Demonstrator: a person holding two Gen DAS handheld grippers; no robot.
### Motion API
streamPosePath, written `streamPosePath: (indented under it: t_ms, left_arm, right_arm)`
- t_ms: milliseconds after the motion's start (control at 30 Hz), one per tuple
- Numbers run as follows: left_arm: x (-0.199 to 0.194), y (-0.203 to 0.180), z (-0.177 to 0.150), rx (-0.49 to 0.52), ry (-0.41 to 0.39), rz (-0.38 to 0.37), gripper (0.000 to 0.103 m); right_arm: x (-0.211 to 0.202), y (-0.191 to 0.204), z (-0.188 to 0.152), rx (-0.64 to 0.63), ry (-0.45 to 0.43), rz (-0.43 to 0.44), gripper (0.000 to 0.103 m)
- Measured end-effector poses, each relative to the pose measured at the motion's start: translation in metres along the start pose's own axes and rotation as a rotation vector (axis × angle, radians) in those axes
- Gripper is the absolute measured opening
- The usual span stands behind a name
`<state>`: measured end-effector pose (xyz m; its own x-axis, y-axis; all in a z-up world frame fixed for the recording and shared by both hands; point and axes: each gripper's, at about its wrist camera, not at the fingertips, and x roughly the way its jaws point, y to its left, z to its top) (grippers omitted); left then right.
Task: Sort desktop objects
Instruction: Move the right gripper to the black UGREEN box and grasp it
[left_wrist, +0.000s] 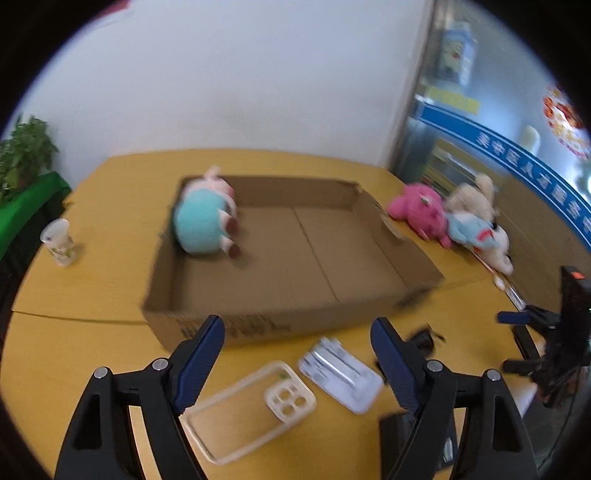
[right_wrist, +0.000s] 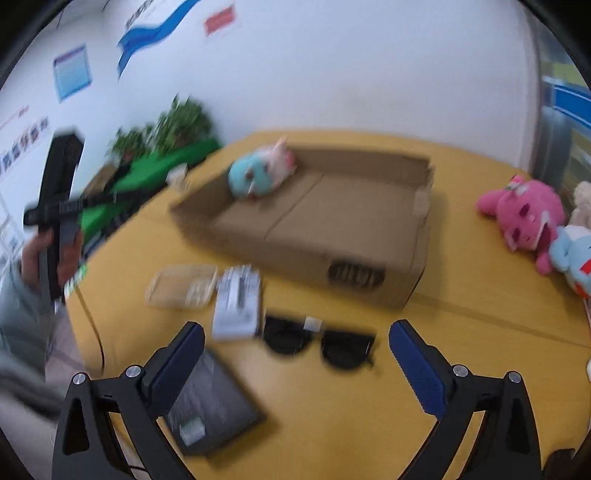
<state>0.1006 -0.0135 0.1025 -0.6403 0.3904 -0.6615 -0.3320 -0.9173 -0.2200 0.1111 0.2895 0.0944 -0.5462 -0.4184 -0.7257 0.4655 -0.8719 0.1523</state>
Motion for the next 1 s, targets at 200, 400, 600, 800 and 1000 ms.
streamPosePath:
  t_ms: [200,400,600,800,1000]
  left_arm:
    - [0.056,-0.027,-0.057,-0.083,0.235,-0.242,0.081]
    - [0.100,-0.050,-0.094,-0.089,0.410,-0.357,0.080]
    - [0.104,-0.055,-0.105,-0.092,0.439,-0.361,0.080]
    - [0.110,-0.052,-0.108,-0.125,0.436,-0.327,0.080]
    - [0.115,-0.066,-0.111,-0.089,0.439,-0.360,0.080]
  right_arm:
    - [0.052,0.040,-0.079,-0.019,0.254,0.197,0.100]
    - [0.079,0.066,-0.093,-0.052,0.269,0.201,0.098]
    - [0.087,0.071,-0.083,-0.089,0.218,0.177,0.091]
    - [0.075,0.054,-0.091,-0.099,0.231,0.166,0.092]
    - [0.087,0.060,-0.089,-0.104,0.215,0.199,0.089]
